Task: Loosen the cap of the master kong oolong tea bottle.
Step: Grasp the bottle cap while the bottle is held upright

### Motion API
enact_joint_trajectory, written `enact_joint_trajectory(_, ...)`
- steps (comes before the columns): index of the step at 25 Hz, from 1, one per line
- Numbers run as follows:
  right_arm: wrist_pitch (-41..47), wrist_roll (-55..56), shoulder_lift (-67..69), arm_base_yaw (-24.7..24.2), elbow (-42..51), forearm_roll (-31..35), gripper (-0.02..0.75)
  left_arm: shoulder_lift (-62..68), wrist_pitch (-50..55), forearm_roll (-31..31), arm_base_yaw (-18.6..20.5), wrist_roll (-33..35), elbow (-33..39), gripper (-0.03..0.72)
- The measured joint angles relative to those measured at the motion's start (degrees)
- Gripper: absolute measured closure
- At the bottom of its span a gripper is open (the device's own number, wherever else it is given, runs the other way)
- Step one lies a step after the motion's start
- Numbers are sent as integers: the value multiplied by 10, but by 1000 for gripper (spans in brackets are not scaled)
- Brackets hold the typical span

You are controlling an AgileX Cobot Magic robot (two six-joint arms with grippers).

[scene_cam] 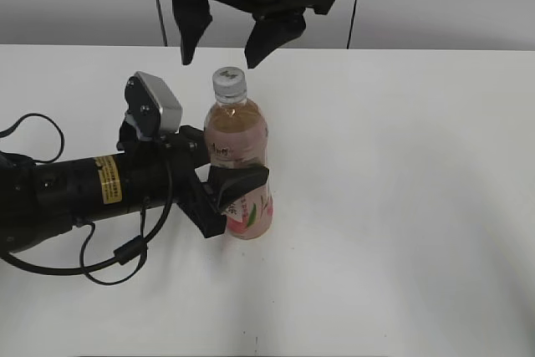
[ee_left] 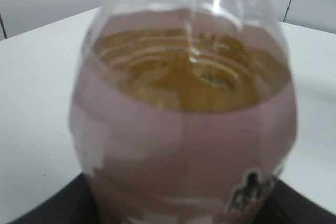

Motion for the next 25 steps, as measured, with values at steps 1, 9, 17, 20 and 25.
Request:
enact_joint_trajectory(1, 0, 0, 0, 0, 0, -2, 224, 0, 0, 0, 0, 0, 0, 303)
enact_joint_trajectory(9, 0, 0, -14, 0, 55, -13, 224, 0, -1, 0, 0, 0, 0, 303)
enact_joint_trajectory(17, 0, 1, -17, 0, 55, -9, 224, 0, -1, 0, 0, 0, 0, 303)
enact_joint_trajectory(20, 0, 2, -17, 0, 55, -1, 224, 0, -1, 0, 0, 0, 0, 303)
enact_joint_trajectory(25, 0, 2, -17, 0, 55, 2, 297, 0, -1, 0, 0, 0, 0, 303)
